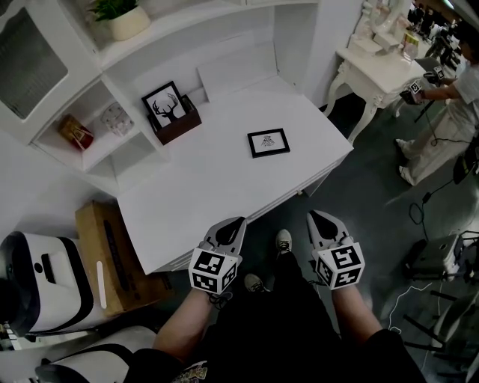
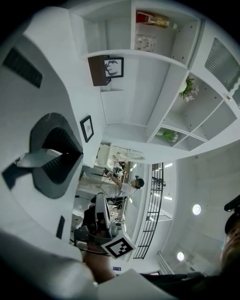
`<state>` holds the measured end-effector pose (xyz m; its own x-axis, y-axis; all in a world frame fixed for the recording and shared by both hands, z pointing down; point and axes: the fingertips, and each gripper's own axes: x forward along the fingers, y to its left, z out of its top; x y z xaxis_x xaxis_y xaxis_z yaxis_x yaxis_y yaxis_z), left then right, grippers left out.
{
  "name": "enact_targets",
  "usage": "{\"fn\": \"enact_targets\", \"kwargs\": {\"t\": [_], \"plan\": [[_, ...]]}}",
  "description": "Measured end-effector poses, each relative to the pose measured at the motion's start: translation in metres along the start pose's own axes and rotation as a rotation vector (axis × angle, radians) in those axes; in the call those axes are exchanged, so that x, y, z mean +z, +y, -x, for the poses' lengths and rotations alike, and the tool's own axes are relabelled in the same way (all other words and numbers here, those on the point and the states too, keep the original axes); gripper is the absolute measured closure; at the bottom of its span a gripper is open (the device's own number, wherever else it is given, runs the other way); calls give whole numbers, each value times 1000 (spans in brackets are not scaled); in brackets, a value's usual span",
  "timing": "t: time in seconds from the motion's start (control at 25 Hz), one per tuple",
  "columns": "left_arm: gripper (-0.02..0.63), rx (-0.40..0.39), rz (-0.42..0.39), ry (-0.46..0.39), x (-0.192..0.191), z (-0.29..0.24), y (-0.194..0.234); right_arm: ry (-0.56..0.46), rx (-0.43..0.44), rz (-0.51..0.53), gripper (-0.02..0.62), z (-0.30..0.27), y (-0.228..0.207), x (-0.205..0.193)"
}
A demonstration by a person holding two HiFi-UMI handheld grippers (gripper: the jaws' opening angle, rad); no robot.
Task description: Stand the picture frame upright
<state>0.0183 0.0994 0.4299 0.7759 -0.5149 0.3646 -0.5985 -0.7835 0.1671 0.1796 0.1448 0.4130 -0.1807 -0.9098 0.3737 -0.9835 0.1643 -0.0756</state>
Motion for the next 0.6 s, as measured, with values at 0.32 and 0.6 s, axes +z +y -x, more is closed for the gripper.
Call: {"fn": "enact_targets", "kwargs": {"t": [0.32,0.6], "plan": [[600,24,5,17,3,-15,16,0,22,-1,592,-36,-15,13],[600,53,10,5,17,-37,36,5,43,3,592,-70,-33,30]]}}
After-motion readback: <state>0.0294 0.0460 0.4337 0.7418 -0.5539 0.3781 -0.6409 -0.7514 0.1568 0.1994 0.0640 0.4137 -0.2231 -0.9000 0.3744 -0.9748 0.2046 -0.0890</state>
